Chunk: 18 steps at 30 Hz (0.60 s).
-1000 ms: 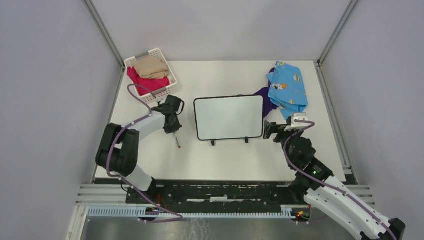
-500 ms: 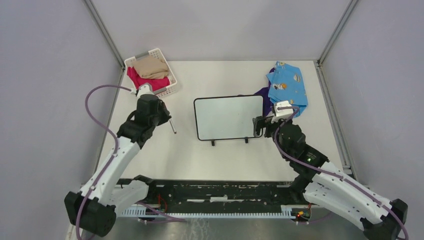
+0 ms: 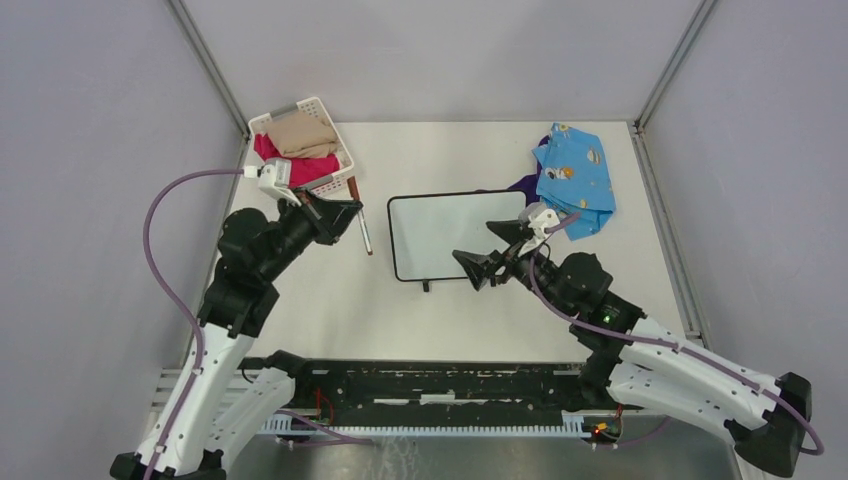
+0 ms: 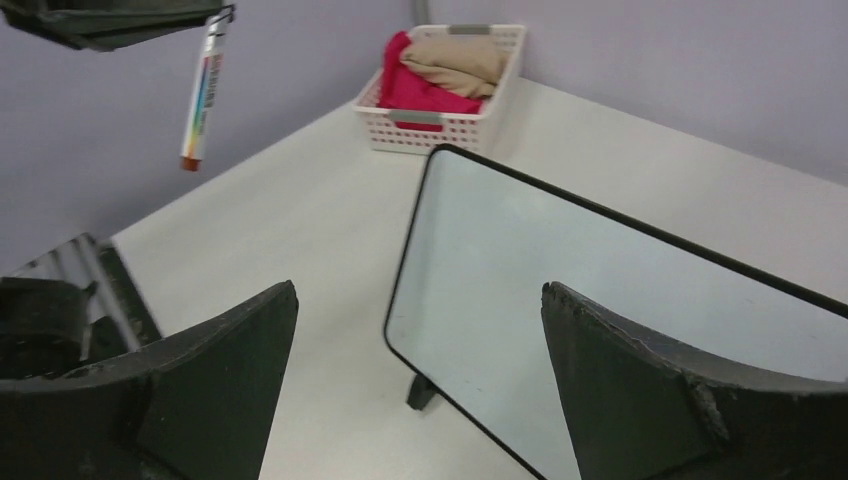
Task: Write a sentence on the whiteboard
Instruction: Open the whiteboard marker at the center of the board.
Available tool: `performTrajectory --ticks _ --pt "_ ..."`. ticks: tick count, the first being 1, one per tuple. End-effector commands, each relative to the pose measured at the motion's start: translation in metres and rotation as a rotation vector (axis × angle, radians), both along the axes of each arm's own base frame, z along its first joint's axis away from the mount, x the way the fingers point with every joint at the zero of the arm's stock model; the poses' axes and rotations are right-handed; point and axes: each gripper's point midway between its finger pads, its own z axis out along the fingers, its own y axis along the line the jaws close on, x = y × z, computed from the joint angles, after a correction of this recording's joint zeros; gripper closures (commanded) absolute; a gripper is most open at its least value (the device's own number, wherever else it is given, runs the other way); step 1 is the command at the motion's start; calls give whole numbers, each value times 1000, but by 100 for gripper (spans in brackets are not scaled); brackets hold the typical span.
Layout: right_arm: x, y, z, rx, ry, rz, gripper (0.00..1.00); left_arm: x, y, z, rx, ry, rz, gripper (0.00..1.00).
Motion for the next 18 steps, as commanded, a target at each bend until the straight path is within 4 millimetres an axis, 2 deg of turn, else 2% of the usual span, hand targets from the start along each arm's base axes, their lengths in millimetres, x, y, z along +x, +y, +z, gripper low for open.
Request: performTrajectory --ticks 1,9,11,18 --pt "-42 40 51 236 -85 313 2 -26 -30 42 -95 -144 -216 98" --pt "-74 75 86 472 -42 595 2 -49 -54 51 -254 -185 -383 98" --pt "-74 82 91 501 -19 628 2 -53 -55 52 -274 -197 -394 98" --pt "-74 102 92 555 58 701 13 -65 -60 54 -300 -223 -429 98"
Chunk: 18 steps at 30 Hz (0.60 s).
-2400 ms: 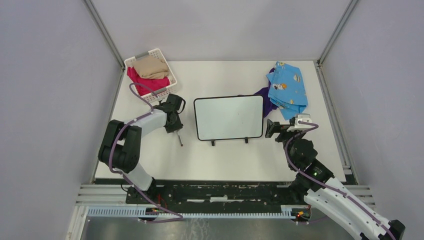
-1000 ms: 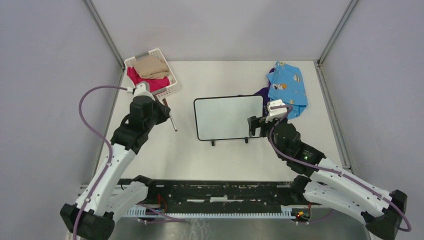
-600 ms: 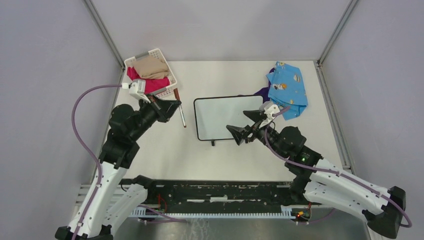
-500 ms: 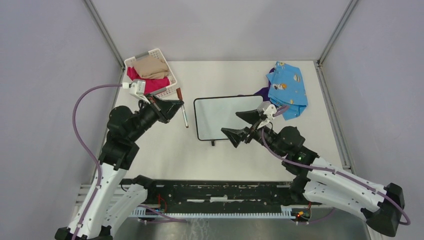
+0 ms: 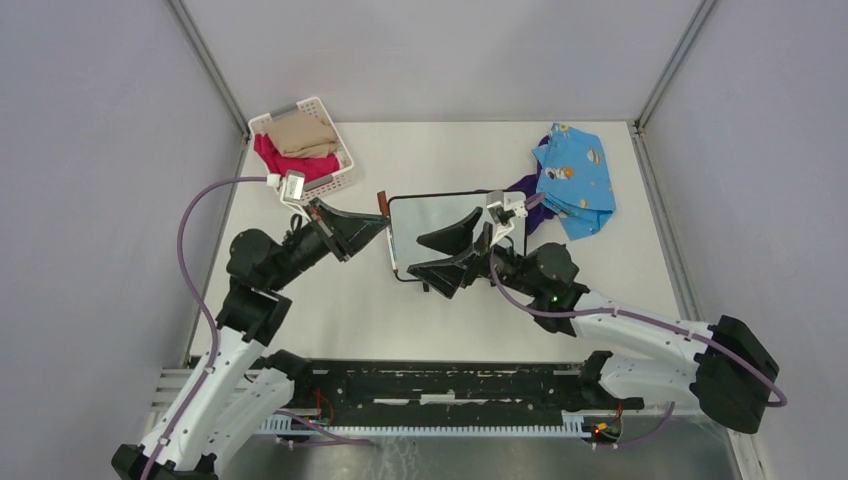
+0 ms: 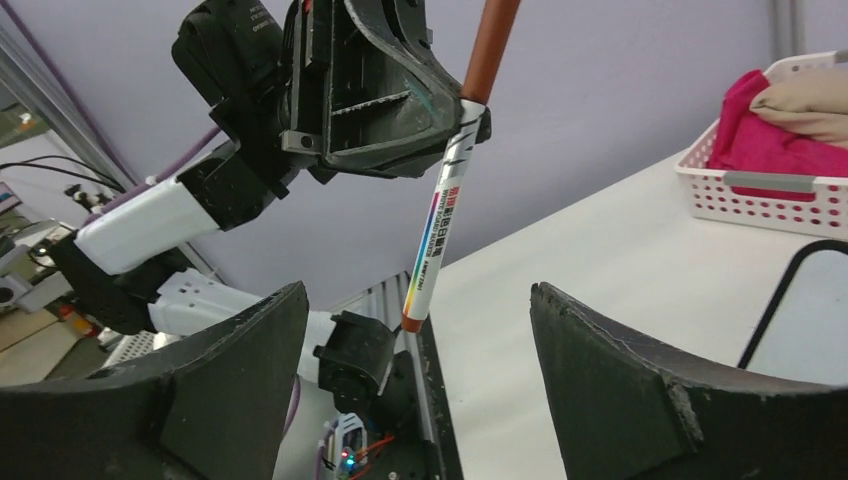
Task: Write a sentence on the whiteboard
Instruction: Open the whiteboard marker at the center of the board.
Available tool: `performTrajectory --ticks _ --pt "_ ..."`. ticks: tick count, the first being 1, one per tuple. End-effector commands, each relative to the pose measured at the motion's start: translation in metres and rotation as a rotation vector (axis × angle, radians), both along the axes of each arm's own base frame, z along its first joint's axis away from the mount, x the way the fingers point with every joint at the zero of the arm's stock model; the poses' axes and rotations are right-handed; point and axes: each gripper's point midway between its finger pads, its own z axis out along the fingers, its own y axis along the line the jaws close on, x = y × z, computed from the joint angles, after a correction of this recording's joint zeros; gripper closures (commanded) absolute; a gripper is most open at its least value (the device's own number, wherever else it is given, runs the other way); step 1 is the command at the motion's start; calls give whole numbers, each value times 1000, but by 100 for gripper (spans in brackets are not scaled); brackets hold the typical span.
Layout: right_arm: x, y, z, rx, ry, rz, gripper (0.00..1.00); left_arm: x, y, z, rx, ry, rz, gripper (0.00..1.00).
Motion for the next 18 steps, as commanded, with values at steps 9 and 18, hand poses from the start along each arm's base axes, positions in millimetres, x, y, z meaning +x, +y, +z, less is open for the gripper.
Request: performTrajectory --ticks 9,18 --pt "-13 24 56 146 -15 119 23 -28 -11 29 -93 -99 -99 98" --pt "-12 40 51 124 5 156 47 -36 -11 37 -107 -120 -111 98"
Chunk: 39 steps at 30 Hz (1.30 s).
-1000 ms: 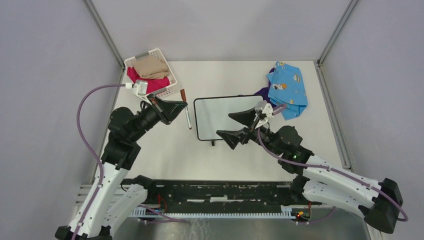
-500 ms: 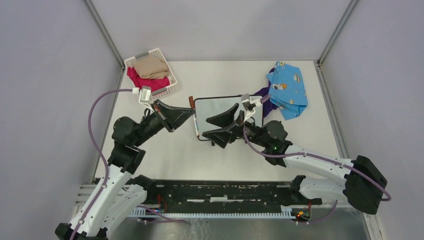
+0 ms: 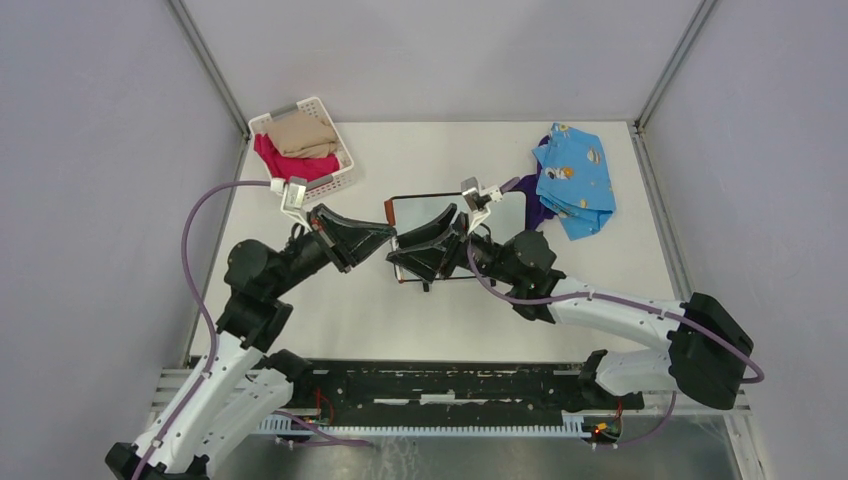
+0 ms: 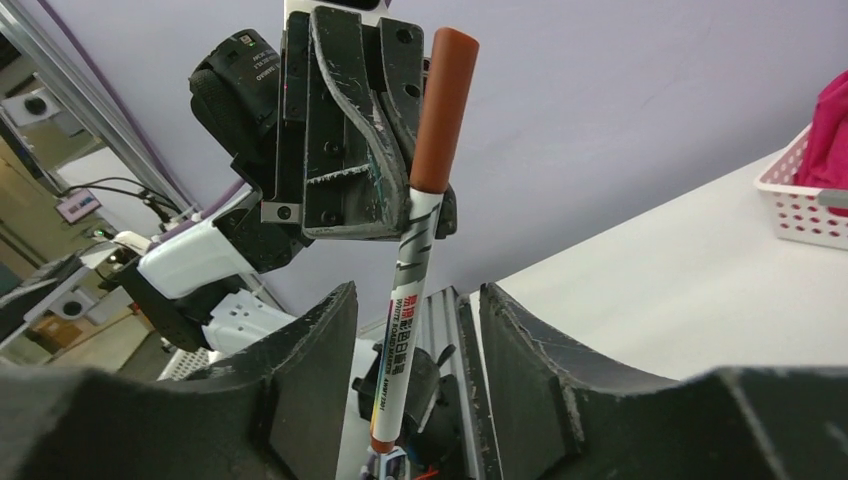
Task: Write a sentence on the whiteboard
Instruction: Open the whiteboard marker at the center of the board.
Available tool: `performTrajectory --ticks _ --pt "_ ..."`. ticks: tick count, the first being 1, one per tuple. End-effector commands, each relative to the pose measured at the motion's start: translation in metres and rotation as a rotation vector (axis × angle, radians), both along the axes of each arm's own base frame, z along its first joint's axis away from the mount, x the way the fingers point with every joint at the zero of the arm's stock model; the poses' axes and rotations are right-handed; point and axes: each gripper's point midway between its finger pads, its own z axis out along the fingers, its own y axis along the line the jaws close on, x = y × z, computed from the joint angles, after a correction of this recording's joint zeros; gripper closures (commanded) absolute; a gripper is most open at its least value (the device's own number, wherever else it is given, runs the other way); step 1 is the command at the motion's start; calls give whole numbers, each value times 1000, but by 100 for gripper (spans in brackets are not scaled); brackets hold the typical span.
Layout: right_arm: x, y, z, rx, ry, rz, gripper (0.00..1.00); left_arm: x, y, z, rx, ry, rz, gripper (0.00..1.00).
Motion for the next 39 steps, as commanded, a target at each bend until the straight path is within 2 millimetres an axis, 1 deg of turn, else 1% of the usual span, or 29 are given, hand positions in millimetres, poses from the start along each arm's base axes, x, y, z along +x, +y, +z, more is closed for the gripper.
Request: performTrajectory --ticks 1,4,9,10,11,12,13,14,15,16,17,18,21,24,27,31,34,36,39 --pt "-10 2 30 70 -49 48 50 -10 1 19 -52 -47 -18 98" --pt "-12 4 29 65 -53 64 60 -10 2 20 -54 -49 -15 98" --pt "-17 7 27 56 -61 99 91 -12 -1 21 -45 -55 -32 98" --pt "-18 7 27 54 -66 101 96 -13 -1 21 -39 -65 -40 97" --pt "-19 6 25 41 -72 102 100 -15 -1 22 -29 -82 -46 93" --pt "-20 5 23 25 -80 101 100 -19 -2 22 -12 -97 -61 82" --pt "-22 4 21 6 -103 101 100 -23 -2 25 5 -116 -75 61" --pt "-23 3 17 -20 -122 99 100 -26 -2 27 21 -130 -81 43" --pt "-24 0 16 -39 -142 92 99 -28 -1 29 38 -135 -80 29" --pt "-24 -3 10 -70 -160 81 100 -30 0 32 53 -143 -78 20" --pt "-25 -6 6 -99 -182 71 100 -31 1 33 67 -146 -73 16" --pt "-26 -9 1 -126 -196 63 100 -33 2 34 79 -151 -78 14" --pt "-29 -18 -13 -198 -233 49 100 -37 0 37 94 -173 -101 14" --pt "-33 -25 -19 -217 -243 46 99 -35 -5 30 111 -159 -132 15" --pt "-35 -28 -26 -224 -230 51 100 -36 -12 23 104 -145 -191 17" --pt "-38 -29 -28 -206 -215 61 100 -44 -20 22 65 -141 -256 19" --pt "-39 -29 -28 -200 -213 66 100 -47 -25 20 67 -141 -283 21" --pt "-39 -29 -26 -193 -214 67 100 -48 -29 18 70 -132 -296 24" --pt "-38 -28 -25 -188 -214 64 100 -47 -36 11 79 -112 -311 34"
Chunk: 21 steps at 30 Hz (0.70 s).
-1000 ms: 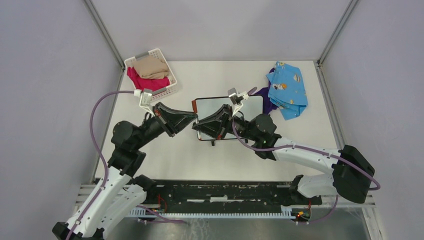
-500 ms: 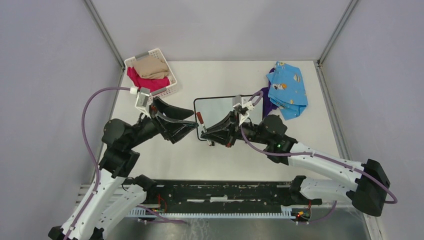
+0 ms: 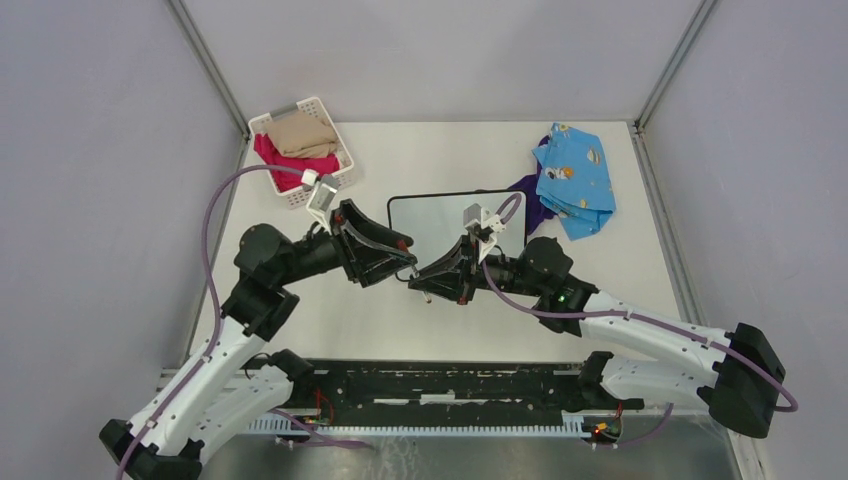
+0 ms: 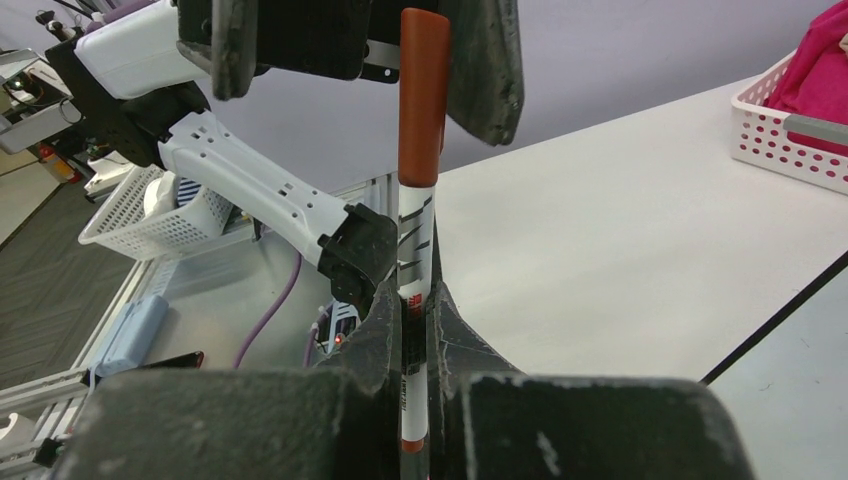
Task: Write a sentence on the whiteboard
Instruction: Open the whiteboard marker at the center of the board.
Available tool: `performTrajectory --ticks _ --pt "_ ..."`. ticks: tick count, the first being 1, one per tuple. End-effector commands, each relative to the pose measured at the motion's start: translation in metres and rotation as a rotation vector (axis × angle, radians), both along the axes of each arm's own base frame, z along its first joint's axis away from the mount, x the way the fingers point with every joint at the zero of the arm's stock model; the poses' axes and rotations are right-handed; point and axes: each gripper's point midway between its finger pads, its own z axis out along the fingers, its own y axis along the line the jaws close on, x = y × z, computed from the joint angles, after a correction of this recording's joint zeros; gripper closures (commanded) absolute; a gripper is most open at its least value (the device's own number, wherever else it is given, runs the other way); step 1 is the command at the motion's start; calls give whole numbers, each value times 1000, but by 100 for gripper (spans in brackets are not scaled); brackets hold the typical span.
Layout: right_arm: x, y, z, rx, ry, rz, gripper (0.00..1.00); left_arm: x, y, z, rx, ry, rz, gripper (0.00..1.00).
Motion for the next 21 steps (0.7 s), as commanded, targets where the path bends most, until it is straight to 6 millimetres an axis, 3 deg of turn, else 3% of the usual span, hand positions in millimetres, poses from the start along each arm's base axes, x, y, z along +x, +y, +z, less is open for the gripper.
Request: performTrajectory --ticks 1,6,14,17,21 --pt "-5 0 20 65 -43 19 99 -11 -7 8 -27 -34 -57 38" --pt "-5 0 17 61 -42 19 100 -11 -9 5 -30 -36 -43 56" --pt "-4 -2 18 64 -51 8 100 -10 -8 2 -28 -33 -29 69" --pt "-4 -3 17 61 -50 7 100 -8 -7 0 -22 -32 -10 68" --pt "-5 -5 14 55 -52 2 100 -9 -3 2 -24 -42 9 61"
